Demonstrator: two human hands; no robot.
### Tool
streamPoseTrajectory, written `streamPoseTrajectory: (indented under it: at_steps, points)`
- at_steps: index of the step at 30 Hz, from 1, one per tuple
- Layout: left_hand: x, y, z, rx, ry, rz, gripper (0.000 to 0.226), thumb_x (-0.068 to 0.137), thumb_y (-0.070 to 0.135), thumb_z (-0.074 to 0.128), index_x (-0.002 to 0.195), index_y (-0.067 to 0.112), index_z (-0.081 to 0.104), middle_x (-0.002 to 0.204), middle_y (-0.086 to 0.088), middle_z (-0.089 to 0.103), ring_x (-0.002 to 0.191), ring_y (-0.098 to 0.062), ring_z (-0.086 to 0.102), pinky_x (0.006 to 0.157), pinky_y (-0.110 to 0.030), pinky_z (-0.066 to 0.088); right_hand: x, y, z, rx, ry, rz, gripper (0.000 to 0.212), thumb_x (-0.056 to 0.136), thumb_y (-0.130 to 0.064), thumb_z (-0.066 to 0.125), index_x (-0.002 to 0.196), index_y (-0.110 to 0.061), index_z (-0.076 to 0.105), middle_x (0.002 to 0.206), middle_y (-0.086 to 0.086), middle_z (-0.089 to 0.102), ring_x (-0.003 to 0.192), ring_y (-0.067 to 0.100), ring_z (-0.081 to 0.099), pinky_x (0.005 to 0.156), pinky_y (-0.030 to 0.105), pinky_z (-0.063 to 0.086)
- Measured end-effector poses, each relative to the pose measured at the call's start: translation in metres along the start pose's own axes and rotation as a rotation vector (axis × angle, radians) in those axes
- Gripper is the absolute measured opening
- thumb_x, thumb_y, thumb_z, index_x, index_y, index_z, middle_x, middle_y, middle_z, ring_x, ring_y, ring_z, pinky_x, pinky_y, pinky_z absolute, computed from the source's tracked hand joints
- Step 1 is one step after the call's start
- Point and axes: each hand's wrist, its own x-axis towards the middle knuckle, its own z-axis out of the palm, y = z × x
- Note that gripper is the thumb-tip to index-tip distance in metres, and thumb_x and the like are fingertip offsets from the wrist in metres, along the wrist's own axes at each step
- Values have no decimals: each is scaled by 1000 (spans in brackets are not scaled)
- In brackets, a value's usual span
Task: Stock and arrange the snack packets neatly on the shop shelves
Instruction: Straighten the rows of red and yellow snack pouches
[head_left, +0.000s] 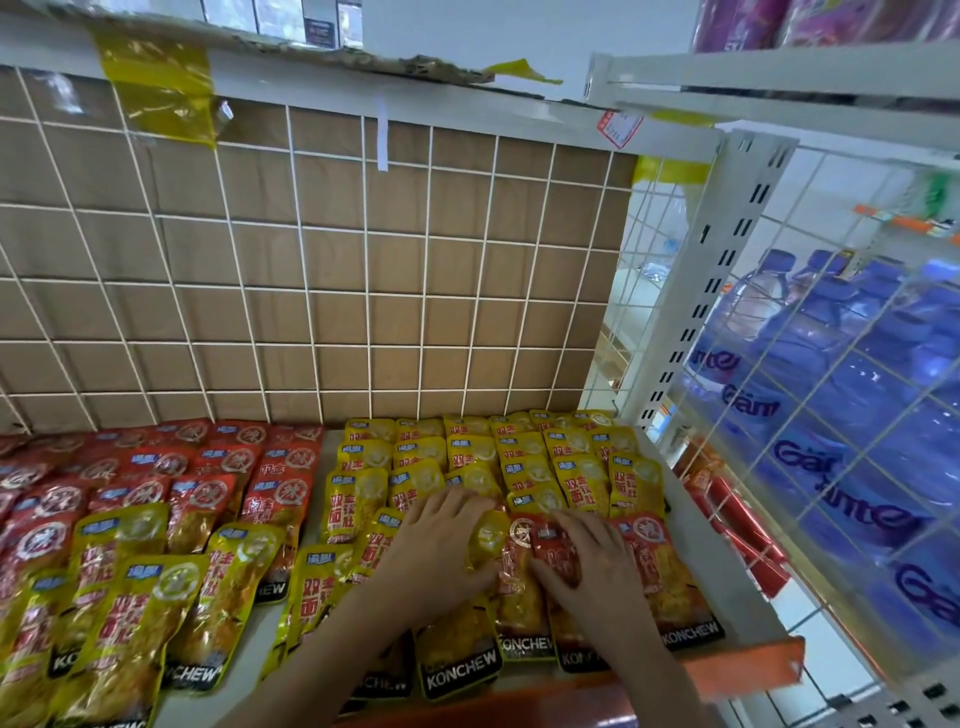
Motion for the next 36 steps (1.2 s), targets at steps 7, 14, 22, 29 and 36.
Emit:
streamPoseTrajectory:
  at_steps: [7,14,22,29,36]
  points:
    - [4,0,-1,-16,13,-34,58,90,58,44,139,30,30,143,12,30,137,-11,20,113,-31,9,0,-1,1,-29,-8,15,71,80,-69,31,120,-17,60,114,-1,57,109,22,54,91,42,47]
    - [28,4,-7,-77,22,-107,37,98,43,36,127,24,50,129,7,50,121,-13,43,107,-34,28,9,-11,-9,-152,-25,-48,61,87,-66,24,109,-26,64,102,-9,61,94,15,58,75,36,55]
    - [35,-1,-5,-69,-73,-89,45,91,45,51,131,25,50,124,2,46,119,-19,44,104,-37,31,35,-25,-24,-213,-340,-105,60,82,-56,56,137,-37,39,129,-6,35,123,14,32,108,33,26]
    - [31,-3,0,-75,-75,-82,64,84,57,56,138,28,40,135,3,38,128,-18,34,107,-31,25,58,-26,-22,-11,-373,-44,22,83,-26,64,102,-23,55,117,-5,49,112,14,42,94,30,34]
    - [32,-4,-2,-152,-60,-93,54,88,45,56,137,27,41,128,3,40,123,-17,38,105,-31,30,68,-24,-26,232,-268,129,22,87,-16,61,77,-28,46,77,-14,54,73,2,53,66,18,44]
